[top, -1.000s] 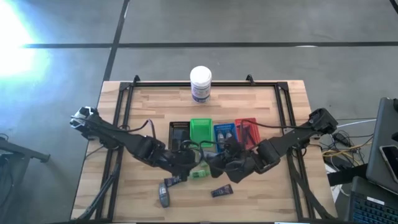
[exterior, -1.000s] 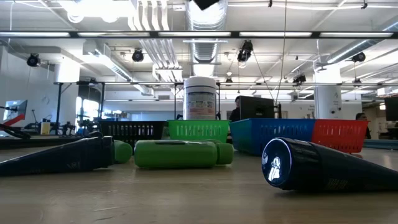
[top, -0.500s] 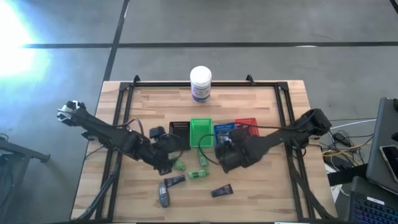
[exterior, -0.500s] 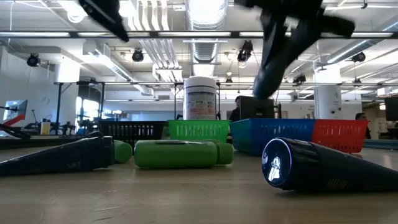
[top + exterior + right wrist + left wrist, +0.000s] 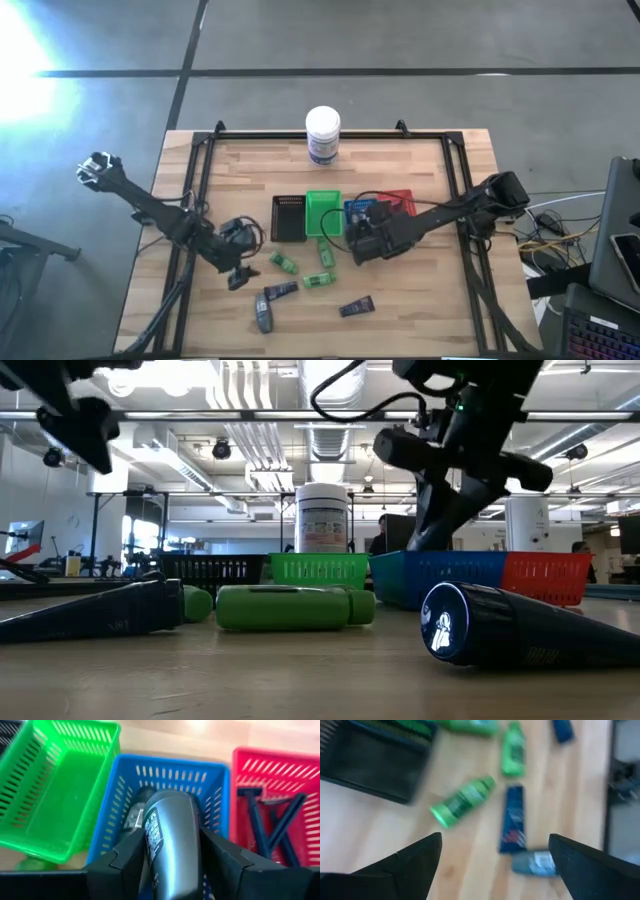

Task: Pick & Place Travel size toiletries
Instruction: Put the deodorant into the blue basket

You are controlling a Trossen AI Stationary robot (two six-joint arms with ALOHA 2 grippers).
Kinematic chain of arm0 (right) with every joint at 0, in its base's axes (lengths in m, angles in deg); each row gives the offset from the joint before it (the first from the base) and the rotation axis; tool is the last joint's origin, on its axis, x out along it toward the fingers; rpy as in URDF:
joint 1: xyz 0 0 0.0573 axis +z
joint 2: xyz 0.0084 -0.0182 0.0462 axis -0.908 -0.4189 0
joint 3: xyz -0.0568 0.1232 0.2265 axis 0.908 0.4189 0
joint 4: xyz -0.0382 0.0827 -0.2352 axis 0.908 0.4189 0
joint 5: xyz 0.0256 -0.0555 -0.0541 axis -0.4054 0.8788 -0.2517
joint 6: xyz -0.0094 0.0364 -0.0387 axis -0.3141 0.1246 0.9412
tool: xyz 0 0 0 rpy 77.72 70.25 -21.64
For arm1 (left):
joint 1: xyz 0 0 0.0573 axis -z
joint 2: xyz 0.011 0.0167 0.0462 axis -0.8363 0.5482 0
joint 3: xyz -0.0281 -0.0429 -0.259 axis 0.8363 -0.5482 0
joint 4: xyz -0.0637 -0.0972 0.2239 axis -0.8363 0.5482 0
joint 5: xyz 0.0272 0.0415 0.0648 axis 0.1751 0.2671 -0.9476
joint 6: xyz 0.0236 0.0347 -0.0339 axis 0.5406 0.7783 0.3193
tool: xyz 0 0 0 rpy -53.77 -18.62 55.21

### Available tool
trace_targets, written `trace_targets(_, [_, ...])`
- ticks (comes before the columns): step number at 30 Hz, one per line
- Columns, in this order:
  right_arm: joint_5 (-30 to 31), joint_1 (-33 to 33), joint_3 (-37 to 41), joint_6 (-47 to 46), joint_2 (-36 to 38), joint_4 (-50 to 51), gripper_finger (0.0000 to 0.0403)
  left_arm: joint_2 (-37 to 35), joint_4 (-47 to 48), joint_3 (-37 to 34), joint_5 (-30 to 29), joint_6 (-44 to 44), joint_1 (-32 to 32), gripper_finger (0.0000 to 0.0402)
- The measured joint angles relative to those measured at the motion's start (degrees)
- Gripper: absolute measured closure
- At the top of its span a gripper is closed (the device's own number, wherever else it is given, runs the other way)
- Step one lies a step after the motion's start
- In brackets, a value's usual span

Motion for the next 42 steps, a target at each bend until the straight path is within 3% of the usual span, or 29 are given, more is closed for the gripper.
trace_targets(5, [-0.2,0.0,1.7,-1.5,-1.1,-0.4,0.0194,0.5,-6.5,-5.5,7.7,2.5,1.6,0.003])
trace_targets(12, [-0.4,0.2,1.2,0.0,-1.3,0.9,0.0126,2.2,-9.7,-8.1,10.6,10.2,5.3,0.003])
trace_targets(23, [-0.5,0.2,-2.1,10.5,-1.3,3.0,0.0044,8.4,-20.4,-7.8,12.0,25.4,9.6,0.0031])
trace_targets(28, [-0.4,0.8,-5.4,10.9,-1.1,10.8,0.0039,12.0,-20.3,-6.5,14.7,26.9,9.8,0.0031])
trace_targets(32, [-0.4,2.3,-8.7,12.6,-0.9,16.5,0.0045,14.8,-20.4,-4.8,14.9,34.8,10.2,0.0031])
trace_targets(42, [-0.5,10.2,-13.3,9.0,-0.3,16.9,0.0064,23.7,-20.7,-0.9,14.9,51.0,10.2,0.0031])
